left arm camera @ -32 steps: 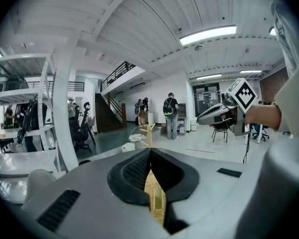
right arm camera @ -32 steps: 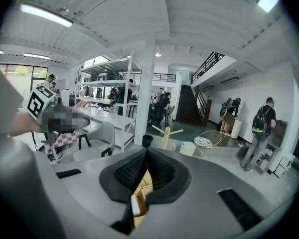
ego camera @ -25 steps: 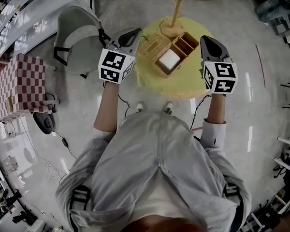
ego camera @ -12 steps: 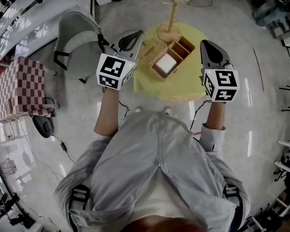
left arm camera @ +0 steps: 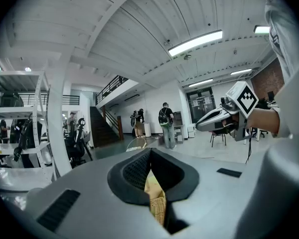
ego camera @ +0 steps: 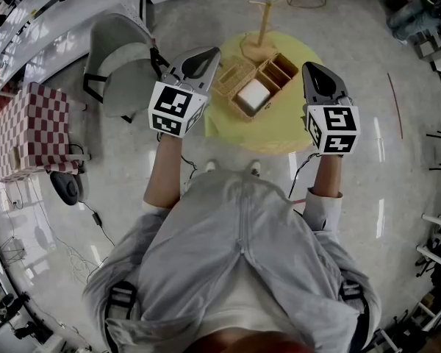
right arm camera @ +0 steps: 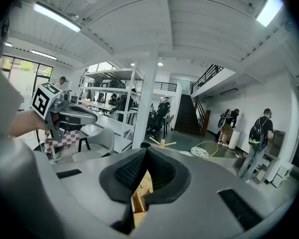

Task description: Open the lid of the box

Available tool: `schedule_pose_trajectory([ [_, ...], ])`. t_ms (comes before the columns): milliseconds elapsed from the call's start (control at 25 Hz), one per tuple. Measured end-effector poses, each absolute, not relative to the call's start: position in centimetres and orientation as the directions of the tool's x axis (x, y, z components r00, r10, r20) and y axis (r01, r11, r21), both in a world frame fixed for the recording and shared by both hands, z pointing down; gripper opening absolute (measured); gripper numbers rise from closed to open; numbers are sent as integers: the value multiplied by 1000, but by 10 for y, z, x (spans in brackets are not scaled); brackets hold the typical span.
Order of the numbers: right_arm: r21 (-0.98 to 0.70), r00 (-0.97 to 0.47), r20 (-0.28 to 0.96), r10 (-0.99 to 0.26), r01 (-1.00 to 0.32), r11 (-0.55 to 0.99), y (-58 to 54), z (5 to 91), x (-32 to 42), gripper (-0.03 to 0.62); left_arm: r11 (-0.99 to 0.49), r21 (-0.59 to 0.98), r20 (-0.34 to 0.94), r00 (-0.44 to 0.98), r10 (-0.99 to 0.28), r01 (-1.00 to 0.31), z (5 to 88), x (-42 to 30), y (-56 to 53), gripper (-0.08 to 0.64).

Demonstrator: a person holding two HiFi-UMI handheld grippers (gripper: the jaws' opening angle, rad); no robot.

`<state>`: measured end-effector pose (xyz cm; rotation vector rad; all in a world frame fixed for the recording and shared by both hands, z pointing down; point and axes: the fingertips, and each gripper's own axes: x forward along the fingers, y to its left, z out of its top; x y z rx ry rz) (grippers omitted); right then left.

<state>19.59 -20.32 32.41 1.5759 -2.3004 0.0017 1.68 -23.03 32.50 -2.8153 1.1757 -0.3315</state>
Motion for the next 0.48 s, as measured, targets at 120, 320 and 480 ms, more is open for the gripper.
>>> schedule_pose_trajectory([
  [120,211,-314,297,-902,-900,382,-204,327,194,23,-704,-148,172,683,-710,-694,326,16,-231,28],
  [320,210,-313,297,-902,-900,381,-204,327,195,23,-705,-143,171,684,-709,-695,327,16,-232,28],
  [480,207,-311,296,-903,-902,378,-204,326,194,22,-711,-143,173,689,-703,-689,327,16,-231,28],
])
